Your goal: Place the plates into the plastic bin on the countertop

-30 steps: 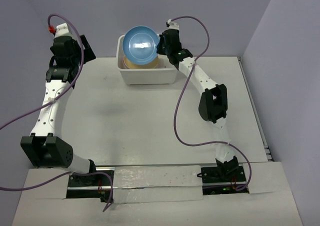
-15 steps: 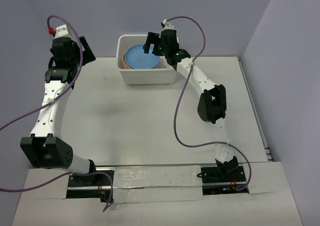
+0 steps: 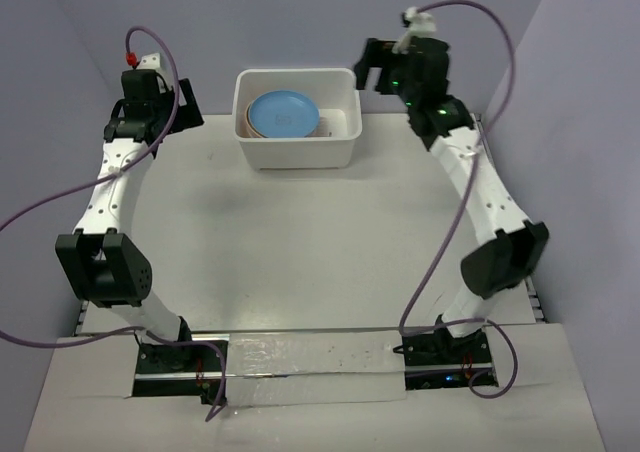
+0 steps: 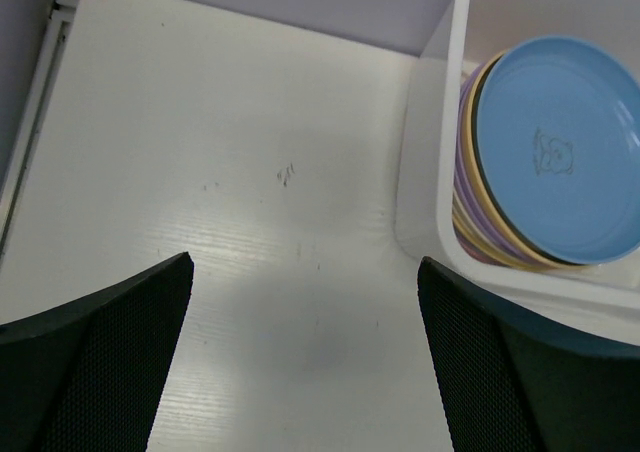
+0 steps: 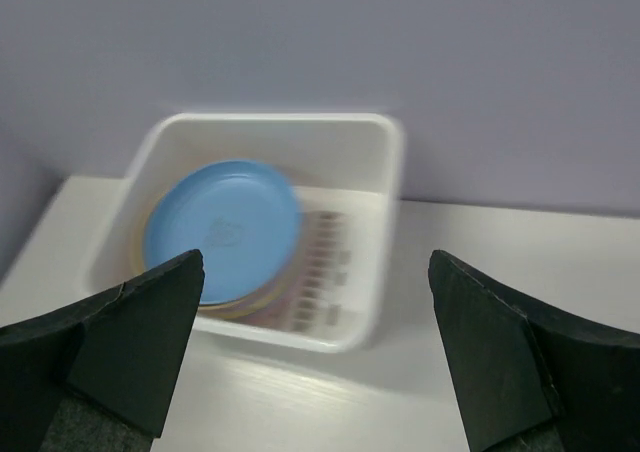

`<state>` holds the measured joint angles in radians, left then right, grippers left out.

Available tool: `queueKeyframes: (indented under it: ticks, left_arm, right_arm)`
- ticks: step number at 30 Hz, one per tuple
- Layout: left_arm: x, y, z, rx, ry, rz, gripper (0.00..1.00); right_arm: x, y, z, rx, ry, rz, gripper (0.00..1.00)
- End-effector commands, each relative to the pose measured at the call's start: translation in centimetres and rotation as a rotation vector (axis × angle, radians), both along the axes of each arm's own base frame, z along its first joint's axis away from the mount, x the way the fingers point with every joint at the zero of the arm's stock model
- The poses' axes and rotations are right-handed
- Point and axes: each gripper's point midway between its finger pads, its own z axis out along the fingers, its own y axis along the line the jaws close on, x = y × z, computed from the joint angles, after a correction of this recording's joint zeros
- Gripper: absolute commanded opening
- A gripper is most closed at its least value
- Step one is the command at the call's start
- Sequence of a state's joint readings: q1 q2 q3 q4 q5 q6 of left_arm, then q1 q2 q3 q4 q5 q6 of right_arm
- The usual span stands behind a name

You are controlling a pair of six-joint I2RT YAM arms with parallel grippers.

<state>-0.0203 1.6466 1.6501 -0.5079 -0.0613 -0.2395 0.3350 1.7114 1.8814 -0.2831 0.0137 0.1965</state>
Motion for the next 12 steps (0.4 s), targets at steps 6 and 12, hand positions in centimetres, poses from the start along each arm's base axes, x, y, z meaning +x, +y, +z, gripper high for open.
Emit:
queueKeyframes:
  ticks: [6, 12]
  left_arm:
    - [1.7, 0.1, 0.7, 0.006, -0.005, -0.045, 0.99]
    - [1.6, 0.1, 0.3, 0.011, 0.003, -0.047, 0.99]
  right_arm:
    - [-4.2, -15.2, -13.3, -0.180, 0.285, -0.269, 1.00]
    - [-4.4, -15.5, -12.7, -0.167, 0.277, -0.265, 1.00]
